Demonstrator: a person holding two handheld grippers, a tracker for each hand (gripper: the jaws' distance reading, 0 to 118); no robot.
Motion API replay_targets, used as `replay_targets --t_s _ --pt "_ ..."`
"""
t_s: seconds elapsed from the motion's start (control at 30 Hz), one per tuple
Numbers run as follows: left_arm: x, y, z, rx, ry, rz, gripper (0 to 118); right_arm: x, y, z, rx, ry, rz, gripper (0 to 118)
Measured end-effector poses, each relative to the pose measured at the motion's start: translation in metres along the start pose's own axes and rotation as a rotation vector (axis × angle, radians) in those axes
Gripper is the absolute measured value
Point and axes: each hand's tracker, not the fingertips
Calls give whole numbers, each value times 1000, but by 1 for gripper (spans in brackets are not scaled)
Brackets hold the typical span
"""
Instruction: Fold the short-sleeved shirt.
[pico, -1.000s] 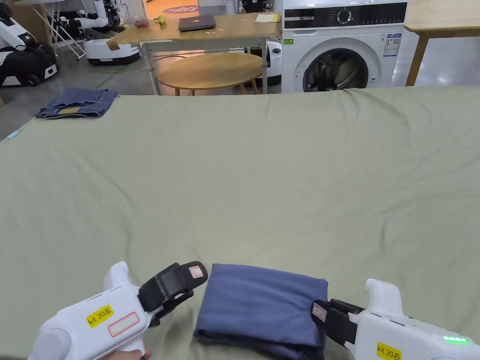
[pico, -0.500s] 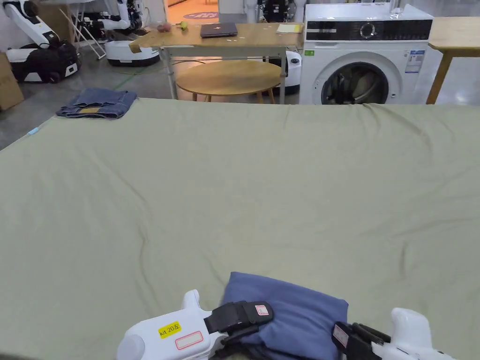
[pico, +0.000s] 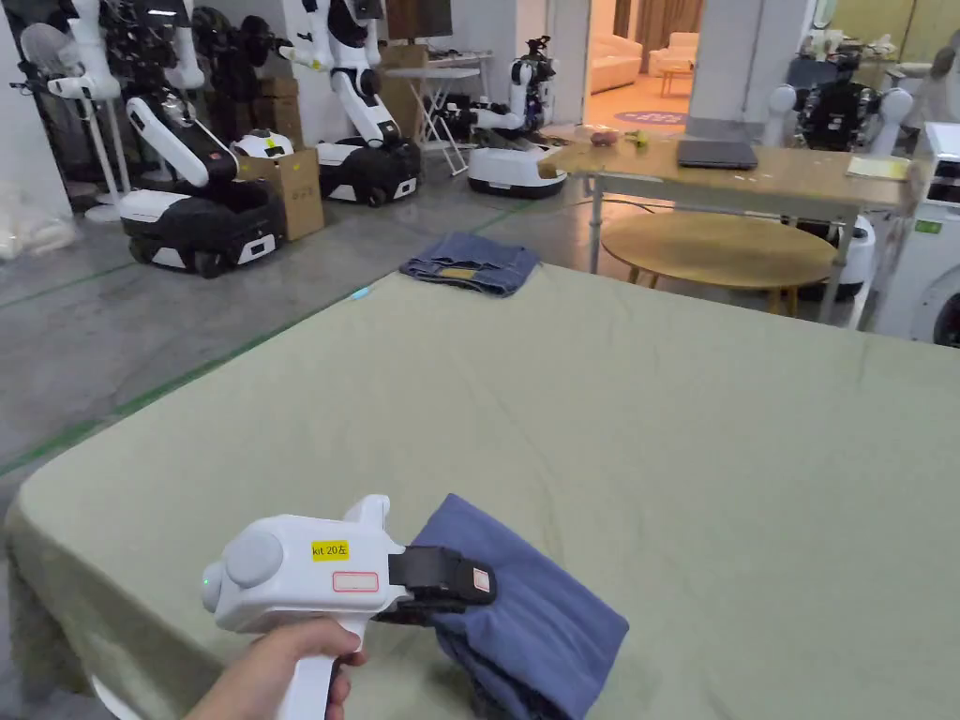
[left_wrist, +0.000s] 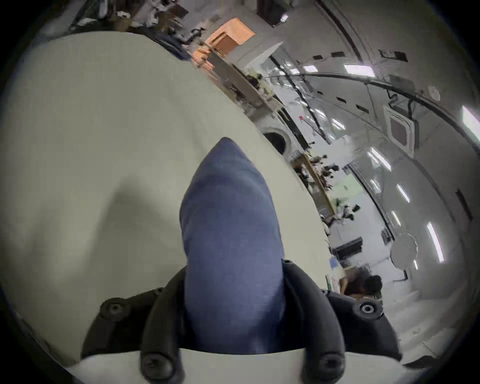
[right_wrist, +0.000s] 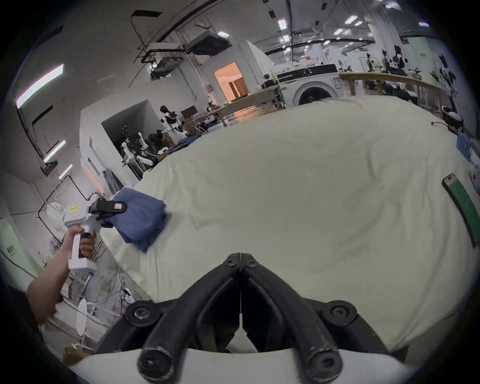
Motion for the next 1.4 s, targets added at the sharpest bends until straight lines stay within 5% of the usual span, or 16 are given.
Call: replay_targets --t_s 0.33,0.37,0.4,0.43,0.47,0.63,0.77,0.8,0.83,0.93,1.27,1.4 --pt "-124 84 39 -40 130 82 32 -35 -14 -18 -33 -33 20 0" --pt "-124 82 37 -38 125 79 35 -37 -15 -19 -41 -37 19 0" --pt "-112 76 40 -35 125 77 53 -39 -16 -20 -44 -38 19 0" --pt "-108 77 44 -11 156 60 83 -41 -16 -21 -47 -39 21 0" --pt "-107 80 54 23 146 40 96 -43 -17 -21 -49 -41 25 0" --pt "-143 112 120 171 246 65 100 -47 -15 -17 -42 -32 47 0" --pt "-113 90 163 254 403 104 100 -45 -12 -13 -32 -18 47 0" --pt "-119 92 167 270 420 99 99 -44 -10 -12 -29 -16 48 0" --pt "-113 89 170 291 442 68 86 -42 -8 -10 -22 -15 51 0" --pt "-73 74 158 318 519 -41 5 -34 5 -2 12 -14 59 0" --pt "185 1 14 464 425 -572 5 -33 124 42 306 -194 217 0" --pt "275 -28 -27 543 250 -686 5 -41 169 66 427 -230 221 0"
